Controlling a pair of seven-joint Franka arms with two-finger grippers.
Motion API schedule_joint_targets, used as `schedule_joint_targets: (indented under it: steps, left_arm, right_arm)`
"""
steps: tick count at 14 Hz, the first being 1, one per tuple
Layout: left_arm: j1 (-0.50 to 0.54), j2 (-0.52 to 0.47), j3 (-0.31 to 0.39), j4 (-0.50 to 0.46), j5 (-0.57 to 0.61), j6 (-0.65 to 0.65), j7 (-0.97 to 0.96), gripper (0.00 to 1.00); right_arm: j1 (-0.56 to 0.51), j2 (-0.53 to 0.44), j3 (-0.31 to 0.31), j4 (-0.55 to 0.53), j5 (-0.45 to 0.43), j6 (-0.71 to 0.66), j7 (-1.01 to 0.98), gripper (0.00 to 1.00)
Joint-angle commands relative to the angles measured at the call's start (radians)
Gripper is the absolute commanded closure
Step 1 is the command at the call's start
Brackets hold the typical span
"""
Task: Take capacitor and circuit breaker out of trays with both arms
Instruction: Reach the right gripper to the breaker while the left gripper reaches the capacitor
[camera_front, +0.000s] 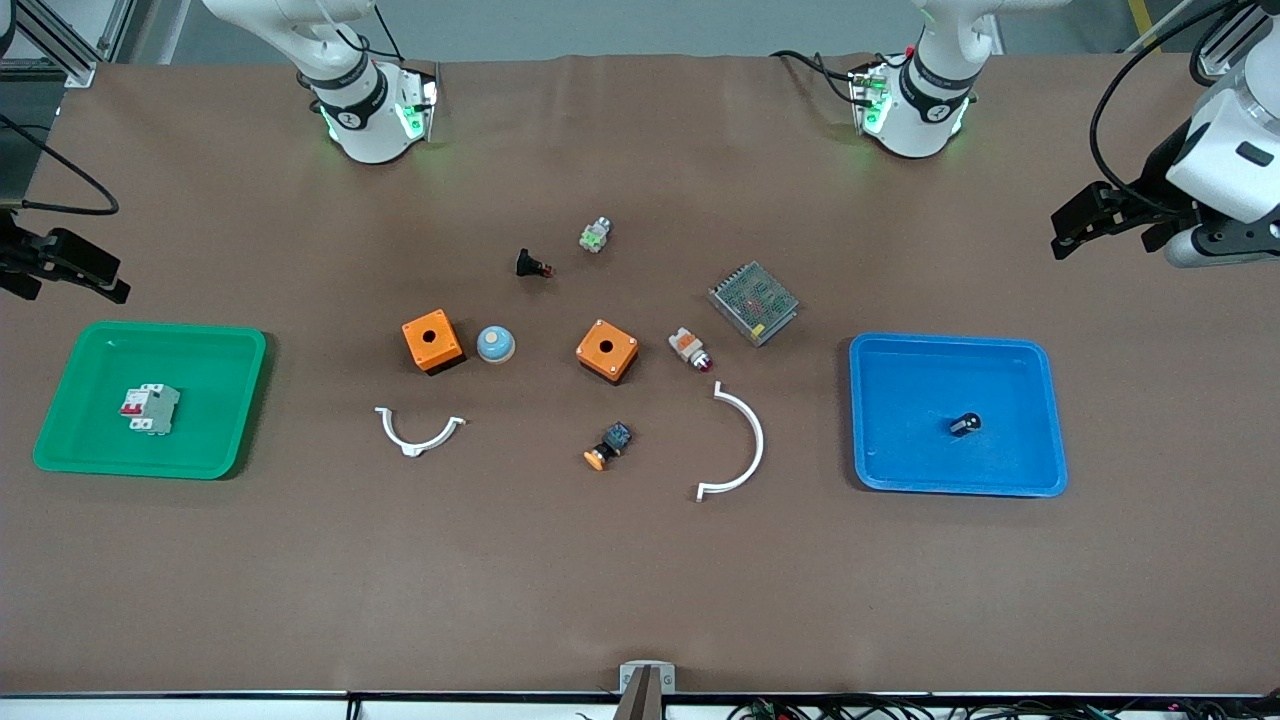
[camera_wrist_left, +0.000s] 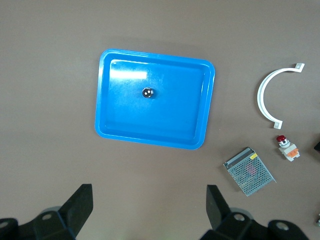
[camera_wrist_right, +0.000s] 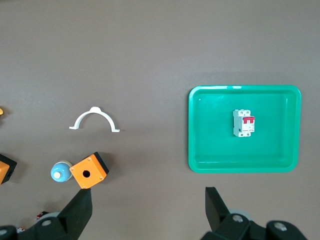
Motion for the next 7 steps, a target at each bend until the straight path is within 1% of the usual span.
schedule_joint_targets:
  steps: [1,3,5,7]
  left_arm:
    - [-0.001,0.009,0.003,0.023,0.014,-0.021,0.014,0.0]
    - [0.002,0.029,0.006,0.034,0.016,-0.021,0.016,0.0]
    - [0.005,0.1,0.007,0.063,0.016,-0.021,0.066,0.0]
    - [0.031,0.188,0.012,0.057,0.005,0.003,0.069,0.0]
  right_arm:
    - [-0.002,0.011,0.0,0.04,0.001,-0.017,0.009,0.0]
    - [-0.002,0.011,0.0,0.04,0.001,-0.017,0.009,0.0]
    - [0.0,0.013,0.0,0.04,-0.001,-0.017,0.009,0.0]
    - [0.001,0.036,0.0,0.04,-0.001,-0.015,0.012,0.0]
